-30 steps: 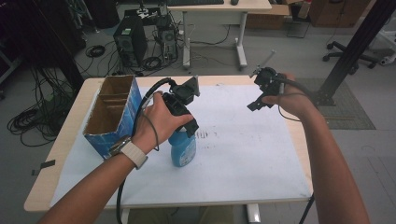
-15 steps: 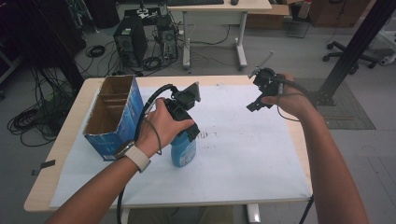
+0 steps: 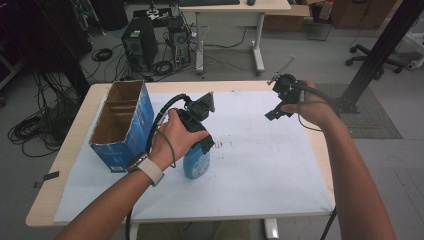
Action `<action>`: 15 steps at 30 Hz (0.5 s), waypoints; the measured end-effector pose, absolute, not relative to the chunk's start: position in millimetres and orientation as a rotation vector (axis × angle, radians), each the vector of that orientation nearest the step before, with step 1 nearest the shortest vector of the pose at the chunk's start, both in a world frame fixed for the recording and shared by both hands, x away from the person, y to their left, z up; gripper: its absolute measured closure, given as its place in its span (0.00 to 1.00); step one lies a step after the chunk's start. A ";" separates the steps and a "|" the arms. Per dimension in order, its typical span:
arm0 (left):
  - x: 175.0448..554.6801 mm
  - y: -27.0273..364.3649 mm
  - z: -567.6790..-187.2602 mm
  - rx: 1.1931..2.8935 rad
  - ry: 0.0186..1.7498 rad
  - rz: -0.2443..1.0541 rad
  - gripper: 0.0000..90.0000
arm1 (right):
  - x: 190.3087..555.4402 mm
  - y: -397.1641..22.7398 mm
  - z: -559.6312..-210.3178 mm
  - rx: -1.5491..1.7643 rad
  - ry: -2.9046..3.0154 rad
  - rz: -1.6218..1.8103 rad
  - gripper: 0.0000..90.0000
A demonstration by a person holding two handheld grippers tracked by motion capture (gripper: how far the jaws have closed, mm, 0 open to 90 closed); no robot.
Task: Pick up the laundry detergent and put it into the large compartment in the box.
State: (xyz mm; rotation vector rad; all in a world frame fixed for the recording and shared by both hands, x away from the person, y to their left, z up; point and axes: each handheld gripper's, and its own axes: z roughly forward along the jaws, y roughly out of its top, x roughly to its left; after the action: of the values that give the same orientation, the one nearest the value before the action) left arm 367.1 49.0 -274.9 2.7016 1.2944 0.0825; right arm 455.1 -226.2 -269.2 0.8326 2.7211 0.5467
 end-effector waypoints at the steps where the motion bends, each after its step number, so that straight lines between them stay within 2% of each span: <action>1: 367.1 48.8 -275.9 2.701 1.298 0.082 0.11 | 455.4 -226.1 -269.4 0.832 2.721 0.546 0.10; 15: 369.5 51.2 -284.2 2.701 1.303 0.074 0.16 | 456.5 -224.7 -271.1 0.830 2.725 0.546 0.11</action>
State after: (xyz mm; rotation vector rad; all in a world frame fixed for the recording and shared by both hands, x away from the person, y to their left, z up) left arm 369.5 51.2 -284.2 2.7007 1.3031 0.0740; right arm 456.5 -224.7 -271.1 0.8300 2.7252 0.5455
